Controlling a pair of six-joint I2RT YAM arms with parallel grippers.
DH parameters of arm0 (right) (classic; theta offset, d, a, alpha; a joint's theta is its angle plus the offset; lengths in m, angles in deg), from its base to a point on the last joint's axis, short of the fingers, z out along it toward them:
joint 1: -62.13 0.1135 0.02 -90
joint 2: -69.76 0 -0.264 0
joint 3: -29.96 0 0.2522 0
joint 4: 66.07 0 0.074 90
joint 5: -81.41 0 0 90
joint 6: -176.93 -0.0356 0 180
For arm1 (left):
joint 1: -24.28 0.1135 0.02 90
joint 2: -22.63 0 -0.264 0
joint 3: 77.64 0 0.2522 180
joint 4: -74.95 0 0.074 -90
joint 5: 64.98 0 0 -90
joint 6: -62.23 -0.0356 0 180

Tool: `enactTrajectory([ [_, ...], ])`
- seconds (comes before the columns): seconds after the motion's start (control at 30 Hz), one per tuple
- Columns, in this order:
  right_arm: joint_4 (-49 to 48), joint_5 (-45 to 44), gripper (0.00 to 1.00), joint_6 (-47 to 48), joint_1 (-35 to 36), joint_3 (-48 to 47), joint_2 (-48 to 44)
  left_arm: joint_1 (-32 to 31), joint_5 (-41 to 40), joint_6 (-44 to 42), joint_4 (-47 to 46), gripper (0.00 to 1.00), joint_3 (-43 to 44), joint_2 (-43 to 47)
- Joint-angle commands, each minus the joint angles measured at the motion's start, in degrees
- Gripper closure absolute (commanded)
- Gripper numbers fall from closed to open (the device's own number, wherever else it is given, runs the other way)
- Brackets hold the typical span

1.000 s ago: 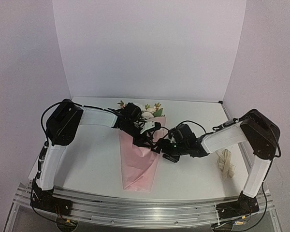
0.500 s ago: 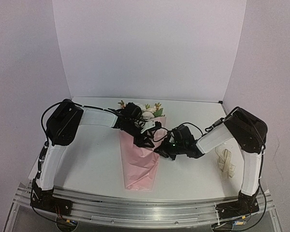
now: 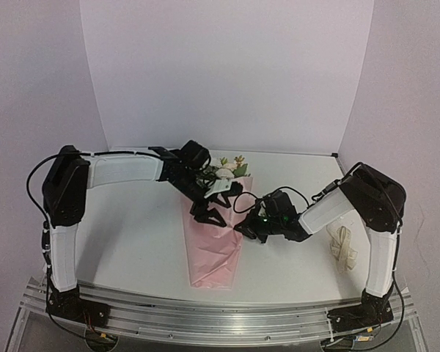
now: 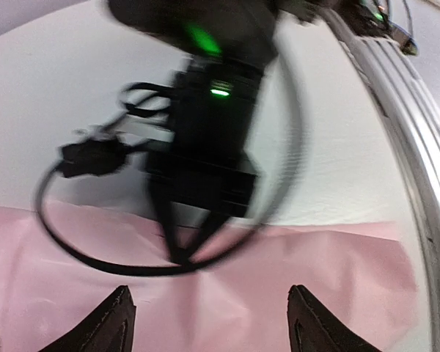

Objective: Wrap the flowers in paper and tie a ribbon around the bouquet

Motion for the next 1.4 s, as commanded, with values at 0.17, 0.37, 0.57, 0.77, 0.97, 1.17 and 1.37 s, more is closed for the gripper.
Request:
enactTrajectory([
  [0.17, -1.9, -1.3, 1.00, -2.2, -0.2, -0.8, 1.1, -10.5, -9.8, -3.8, -13.3, 0.19, -27.1, 10.0],
  [0.37, -2.4, -0.7, 0.93, -2.0, -0.2, -1.4, 1.4, -12.8, -13.2, -4.1, -18.7, 0.20, -31.3, 7.2],
  [0.57, -2.3, -1.4, 0.55, -1.2, -1.2, -2.2, 0.5, -13.5, -11.6, -11.4, -15.8, 0.23, -35.3, 7.5],
  [0.77, 0.0, -1.7, 0.56, 0.5, -3.5, -5.0, 1.4, -14.1, -11.6, -16.9, -14.5, 0.24, -37.0, 7.9],
  [0.97, 2.4, -1.4, 0.83, 1.9, -4.2, -7.8, 3.0, -15.0, -12.6, -23.6, -11.6, 0.24, -38.8, 8.2],
  [1.17, 2.7, -0.3, 1.00, 1.9, -4.2, -9.4, 4.8, -16.2, -12.2, -28.2, -10.2, 0.22, -40.7, 8.1],
  [1.37, 7.1, -0.8, 0.76, 4.4, -4.3, -10.1, 2.2, -16.5, -11.0, -29.2, -9.8, 0.20, -41.3, 7.3],
])
